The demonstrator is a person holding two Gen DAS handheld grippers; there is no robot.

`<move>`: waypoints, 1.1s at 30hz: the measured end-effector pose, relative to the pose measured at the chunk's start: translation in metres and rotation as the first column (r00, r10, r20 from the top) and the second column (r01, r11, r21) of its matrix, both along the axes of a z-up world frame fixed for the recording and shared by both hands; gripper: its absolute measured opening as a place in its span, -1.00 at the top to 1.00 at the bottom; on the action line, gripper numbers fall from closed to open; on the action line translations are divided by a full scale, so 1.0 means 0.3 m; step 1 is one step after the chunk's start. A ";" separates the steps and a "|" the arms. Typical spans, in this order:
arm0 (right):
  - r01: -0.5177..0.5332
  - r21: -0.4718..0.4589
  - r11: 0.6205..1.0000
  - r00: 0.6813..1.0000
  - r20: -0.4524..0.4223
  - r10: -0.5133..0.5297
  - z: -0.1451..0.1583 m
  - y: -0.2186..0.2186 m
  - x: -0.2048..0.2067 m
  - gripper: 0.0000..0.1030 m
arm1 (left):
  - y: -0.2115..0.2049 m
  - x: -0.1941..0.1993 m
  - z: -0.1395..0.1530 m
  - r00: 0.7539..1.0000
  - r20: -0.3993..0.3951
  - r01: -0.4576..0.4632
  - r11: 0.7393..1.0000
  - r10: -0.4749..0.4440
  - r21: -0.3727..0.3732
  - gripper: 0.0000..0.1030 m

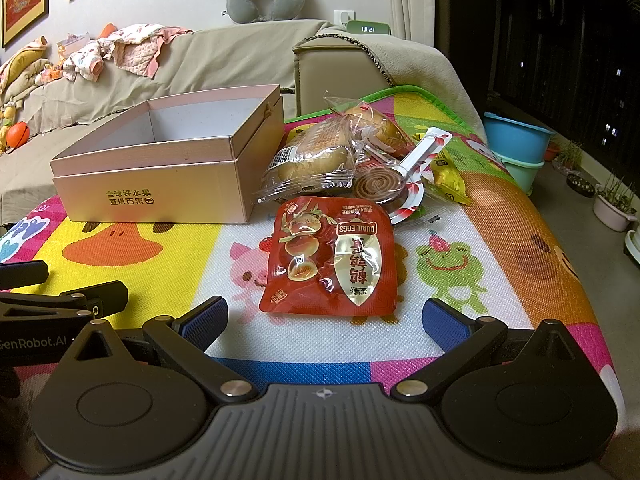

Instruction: Organize objects

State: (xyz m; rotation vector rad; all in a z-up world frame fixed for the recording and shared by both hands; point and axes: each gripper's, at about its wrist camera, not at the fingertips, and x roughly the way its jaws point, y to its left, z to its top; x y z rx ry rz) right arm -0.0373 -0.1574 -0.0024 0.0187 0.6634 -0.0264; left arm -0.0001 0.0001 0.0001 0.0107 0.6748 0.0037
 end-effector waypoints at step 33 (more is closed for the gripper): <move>0.000 0.005 1.000 1.000 -0.001 0.000 0.002 0.000 0.003 -1.00 | 0.001 0.000 0.000 1.000 -0.001 0.000 1.000 0.000 -0.001 -0.94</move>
